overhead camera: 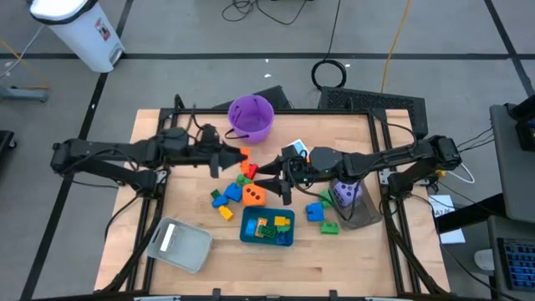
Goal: Pick & Place Toys
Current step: Put the orange game piece into the blue bin
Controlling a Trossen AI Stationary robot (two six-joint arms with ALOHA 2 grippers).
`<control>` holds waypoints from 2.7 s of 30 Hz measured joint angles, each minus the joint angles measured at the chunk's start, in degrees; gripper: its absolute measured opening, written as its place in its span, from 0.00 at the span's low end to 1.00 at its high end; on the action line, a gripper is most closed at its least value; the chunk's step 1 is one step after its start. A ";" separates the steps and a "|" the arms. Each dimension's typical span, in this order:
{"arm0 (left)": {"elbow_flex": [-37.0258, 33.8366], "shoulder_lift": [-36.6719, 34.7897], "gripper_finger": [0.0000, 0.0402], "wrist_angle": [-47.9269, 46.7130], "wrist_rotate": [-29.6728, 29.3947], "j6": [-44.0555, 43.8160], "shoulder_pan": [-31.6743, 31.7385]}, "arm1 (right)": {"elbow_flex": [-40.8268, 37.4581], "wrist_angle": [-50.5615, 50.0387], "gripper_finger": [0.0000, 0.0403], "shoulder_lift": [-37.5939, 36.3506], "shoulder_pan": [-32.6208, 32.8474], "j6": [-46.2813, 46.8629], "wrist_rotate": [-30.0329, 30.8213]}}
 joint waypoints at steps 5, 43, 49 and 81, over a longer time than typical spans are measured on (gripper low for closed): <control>-0.04 4.45 0.36 7.28 0.18 0.75 -2.55 | 0.09 0.71 0.56 0.75 -0.56 0.21 -0.02; 0.05 2.03 0.36 7.74 -0.70 7.87 -5.57 | 0.00 0.31 0.56 0.91 -1.66 3.48 -4.63; 0.05 2.94 0.36 8.96 -1.54 7.66 -5.29 | 0.00 2.22 0.56 0.89 -1.88 3.50 -4.14; 0.93 4.07 0.36 10.74 -0.90 10.80 -0.49 | 0.04 0.51 0.56 0.12 -1.67 4.26 -3.28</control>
